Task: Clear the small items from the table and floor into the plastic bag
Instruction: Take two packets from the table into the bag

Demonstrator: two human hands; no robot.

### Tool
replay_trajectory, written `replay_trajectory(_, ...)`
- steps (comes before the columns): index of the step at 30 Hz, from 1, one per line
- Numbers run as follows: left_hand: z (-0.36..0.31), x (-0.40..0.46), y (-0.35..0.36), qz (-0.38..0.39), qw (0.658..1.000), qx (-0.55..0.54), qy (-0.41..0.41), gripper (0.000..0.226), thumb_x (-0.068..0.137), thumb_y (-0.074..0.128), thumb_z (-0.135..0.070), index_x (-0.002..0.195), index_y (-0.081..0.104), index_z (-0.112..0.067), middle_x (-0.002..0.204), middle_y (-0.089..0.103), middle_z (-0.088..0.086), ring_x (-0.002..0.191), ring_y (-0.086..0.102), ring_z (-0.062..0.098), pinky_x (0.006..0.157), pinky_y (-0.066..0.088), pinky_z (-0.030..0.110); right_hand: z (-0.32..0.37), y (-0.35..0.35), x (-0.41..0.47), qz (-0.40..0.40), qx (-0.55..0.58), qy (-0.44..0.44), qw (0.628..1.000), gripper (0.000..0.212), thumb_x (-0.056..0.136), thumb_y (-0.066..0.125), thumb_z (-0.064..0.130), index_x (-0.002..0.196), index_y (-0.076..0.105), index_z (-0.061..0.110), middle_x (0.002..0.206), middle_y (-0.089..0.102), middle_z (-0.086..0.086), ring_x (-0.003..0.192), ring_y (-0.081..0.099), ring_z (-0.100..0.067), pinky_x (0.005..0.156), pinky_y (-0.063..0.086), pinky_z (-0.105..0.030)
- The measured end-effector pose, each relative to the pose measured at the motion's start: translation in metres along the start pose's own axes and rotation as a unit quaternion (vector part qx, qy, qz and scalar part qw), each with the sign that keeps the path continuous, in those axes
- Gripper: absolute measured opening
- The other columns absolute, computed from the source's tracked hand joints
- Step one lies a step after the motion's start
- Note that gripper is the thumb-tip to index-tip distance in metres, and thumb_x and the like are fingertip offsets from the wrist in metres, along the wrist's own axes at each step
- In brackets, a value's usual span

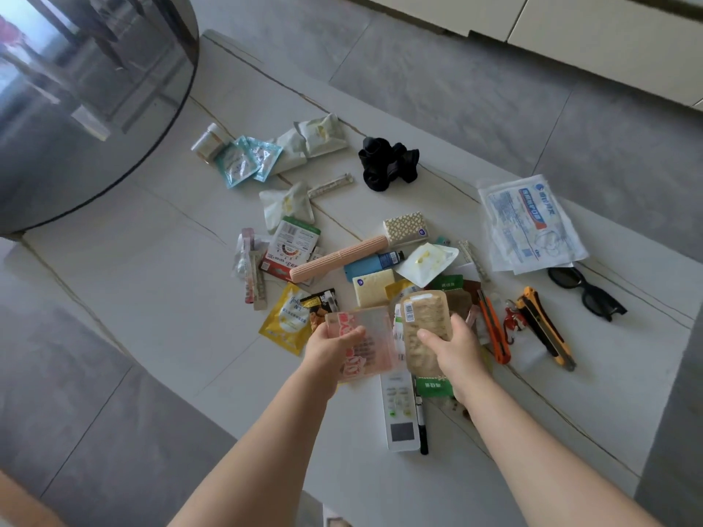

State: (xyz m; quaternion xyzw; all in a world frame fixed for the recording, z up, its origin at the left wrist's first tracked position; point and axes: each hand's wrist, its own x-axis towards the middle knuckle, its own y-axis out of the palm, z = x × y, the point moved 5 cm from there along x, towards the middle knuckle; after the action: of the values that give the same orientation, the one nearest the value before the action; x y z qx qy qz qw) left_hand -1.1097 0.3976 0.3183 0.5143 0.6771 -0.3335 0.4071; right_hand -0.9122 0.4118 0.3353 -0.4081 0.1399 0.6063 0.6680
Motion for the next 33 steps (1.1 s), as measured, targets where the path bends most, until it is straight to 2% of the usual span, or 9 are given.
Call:
replay_trajectory(2, -0.008, -0.024, -0.011, 0.002, 1.000, -0.003, 0.012, 0.028, 0.083, 0.071, -0.013, 0.109, 0.059, -0.012, 0.102, 0.070, 0.013, 0.091, 0.068, 0.030, 0.079, 0.056, 0.044, 0.011, -0.002, -0.016, 0.024, 0.032, 0.011, 0.999, 0.014, 0.088, 0.062, 0.013, 0.098, 0.058, 0.021, 0.102, 0.067, -0.004, 0.096, 0.064, -0.023, 0.086, 0.054, -0.043)
replay_trajectory(5, -0.022, -0.065, -0.031, -0.002, 1.000, -0.016, 0.026, 0.030, 0.083, 0.071, -0.015, 0.110, 0.060, -0.010, 0.102, 0.071, 0.015, 0.092, 0.068, 0.032, 0.078, 0.057, 0.045, 0.034, -0.004, -0.046, 0.062, 0.065, 0.015, 0.996, 0.018, 0.087, 0.062, 0.008, 0.093, 0.058, 0.024, 0.101, 0.068, -0.006, 0.095, 0.065, -0.024, 0.087, 0.054, -0.047)
replay_trajectory(10, -0.043, -0.154, -0.073, -0.025, 0.997, -0.052, 0.056, 0.024, 0.084, 0.070, -0.015, 0.105, 0.060, -0.012, 0.098, 0.070, 0.014, 0.089, 0.068, 0.032, 0.079, 0.057, 0.046, 0.088, 0.002, -0.118, 0.135, 0.097, 0.007, 0.986, 0.023, 0.089, 0.056, 0.001, 0.110, 0.056, 0.012, 0.101, 0.066, -0.010, 0.094, 0.064, -0.026, 0.077, 0.054, -0.038)
replay_trajectory(14, -0.049, -0.223, -0.115, -0.053, 0.990, -0.102, 0.081, 0.025, 0.083, 0.069, -0.012, 0.107, 0.061, -0.010, 0.093, 0.070, 0.013, 0.085, 0.067, 0.031, 0.082, 0.055, 0.048, 0.131, 0.023, -0.179, 0.183, 0.070, -0.012, 0.981, 0.025, 0.089, 0.050, 0.002, 0.113, 0.055, 0.003, 0.104, 0.065, -0.018, 0.096, 0.063, -0.032, 0.078, 0.055, -0.040)
replay_trajectory(20, -0.041, -0.308, -0.188, -0.106, 0.962, -0.237, 0.091, 0.009, 0.089, 0.055, 0.001, 0.093, 0.055, -0.007, 0.084, 0.063, 0.018, 0.072, 0.062, 0.031, 0.064, 0.054, 0.042, 0.186, 0.069, -0.275, 0.288, 0.067, -0.045, 0.954, 0.028, 0.091, 0.039, -0.003, 0.110, 0.055, 0.011, 0.092, 0.064, -0.014, 0.074, 0.062, -0.024, 0.051, 0.052, -0.029)
replay_trajectory(22, -0.033, -0.334, -0.217, -0.122, 0.947, -0.279, 0.103, 0.010, 0.089, 0.049, 0.003, 0.094, 0.053, -0.004, 0.080, 0.061, 0.018, 0.065, 0.061, 0.030, 0.057, 0.054, 0.038, 0.202, 0.085, -0.307, 0.319, 0.054, -0.065, 0.944, 0.034, 0.090, 0.041, -0.008, 0.111, 0.056, 0.014, 0.089, 0.064, -0.012, 0.072, 0.063, -0.027, 0.047, 0.055, -0.033)
replay_trajectory(24, -0.021, -0.359, -0.247, -0.132, 0.931, -0.322, 0.111, 0.012, 0.090, 0.044, 0.002, 0.098, 0.052, -0.002, 0.081, 0.060, 0.019, 0.057, 0.064, 0.029, 0.048, 0.055, 0.034, 0.214, 0.104, -0.338, 0.351, 0.041, -0.083, 0.932, 0.036, 0.089, 0.042, -0.011, 0.111, 0.057, 0.015, 0.089, 0.066, -0.013, 0.073, 0.065, -0.031, 0.055, 0.057, -0.040)
replay_trajectory(27, 0.004, -0.391, -0.300, -0.159, 0.898, -0.391, 0.124, 0.017, 0.090, 0.042, -0.001, 0.101, 0.054, 0.000, 0.084, 0.059, 0.022, 0.044, 0.064, 0.026, 0.041, 0.053, 0.031, 0.228, 0.142, -0.386, 0.396, 0.003, -0.108, 0.912, 0.035, 0.091, 0.047, -0.007, 0.105, 0.056, 0.024, 0.094, 0.066, -0.009, 0.084, 0.065, -0.029, 0.067, 0.056, -0.041)
replay_trajectory(33, 0.054, -0.453, -0.405, -0.220, 0.836, -0.475, 0.168, 0.018, 0.087, 0.040, 0.001, 0.084, 0.054, -0.011, 0.078, 0.052, 0.016, 0.059, 0.059, 0.028, 0.044, 0.055, 0.032, 0.236, 0.238, -0.480, 0.444, -0.072, -0.164, 0.878, 0.036, 0.088, 0.056, -0.003, 0.119, 0.046, 0.013, 0.103, 0.064, -0.007, 0.093, 0.064, -0.029, 0.083, 0.055, -0.047)
